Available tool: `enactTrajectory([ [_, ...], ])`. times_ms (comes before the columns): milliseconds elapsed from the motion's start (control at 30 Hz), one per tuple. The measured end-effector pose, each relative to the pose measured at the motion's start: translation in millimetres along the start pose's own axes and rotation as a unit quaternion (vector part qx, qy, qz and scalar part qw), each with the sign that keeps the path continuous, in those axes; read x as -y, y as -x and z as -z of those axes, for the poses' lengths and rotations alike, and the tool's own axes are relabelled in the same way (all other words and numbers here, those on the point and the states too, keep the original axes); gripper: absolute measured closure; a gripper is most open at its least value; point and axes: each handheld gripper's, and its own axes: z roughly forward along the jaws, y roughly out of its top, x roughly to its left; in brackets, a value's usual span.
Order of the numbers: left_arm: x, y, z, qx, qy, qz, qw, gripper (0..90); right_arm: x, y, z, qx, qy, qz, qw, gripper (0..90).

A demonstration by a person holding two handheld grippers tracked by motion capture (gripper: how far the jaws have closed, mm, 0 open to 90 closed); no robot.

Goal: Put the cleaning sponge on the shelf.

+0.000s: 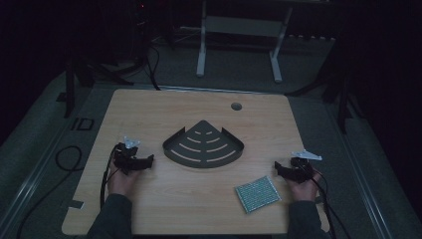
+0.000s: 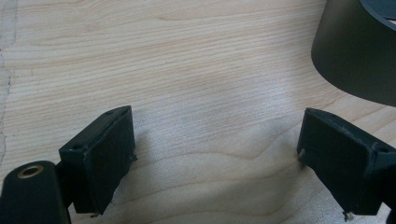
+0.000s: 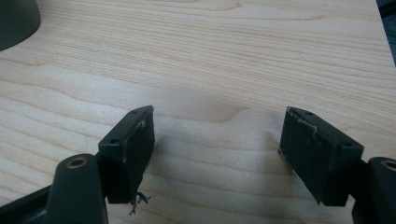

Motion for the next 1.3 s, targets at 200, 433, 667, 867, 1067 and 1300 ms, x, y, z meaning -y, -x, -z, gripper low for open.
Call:
enactTrajectory([
  [200,0.0,0.0,0.1,0.0,0.0,0.0,1.0,11.7,2.0,-0.4,5.3,-0.005,0.0,0.005,1.0,38.7],
  [433,0.0,0.1,0.1,0.0,-0.001,0.0,1.0,11.7,0.5,-8.8,24.2,0.011,0.013,0.032,0.9993,57.1],
  [667,-0.1,0.1,0.1,-0.001,-0.001,0.0,1.0,11.6,-1.9,-24.2,40.8,-0.009,0.015,0.066,0.9977,88.3],
  [867,0.0,0.1,0.1,-0.001,-0.001,0.0,1.0,11.6,3.4,-36.0,56.7,-0.015,0.018,0.09,0.9956,90.0],
  [1067,-0.1,0.1,0.1,-0.001,-0.001,0.0,1.0,11.6,13.7,-50.2,72.6,-0.023,0.024,0.116,0.9928,89.9],
  [1300,0.0,0.1,0.1,-0.001,-0.001,0.0,1.0,11.6,21.1,-65.9,87.0,-0.04,0.032,0.129,0.9903,89.9],
])
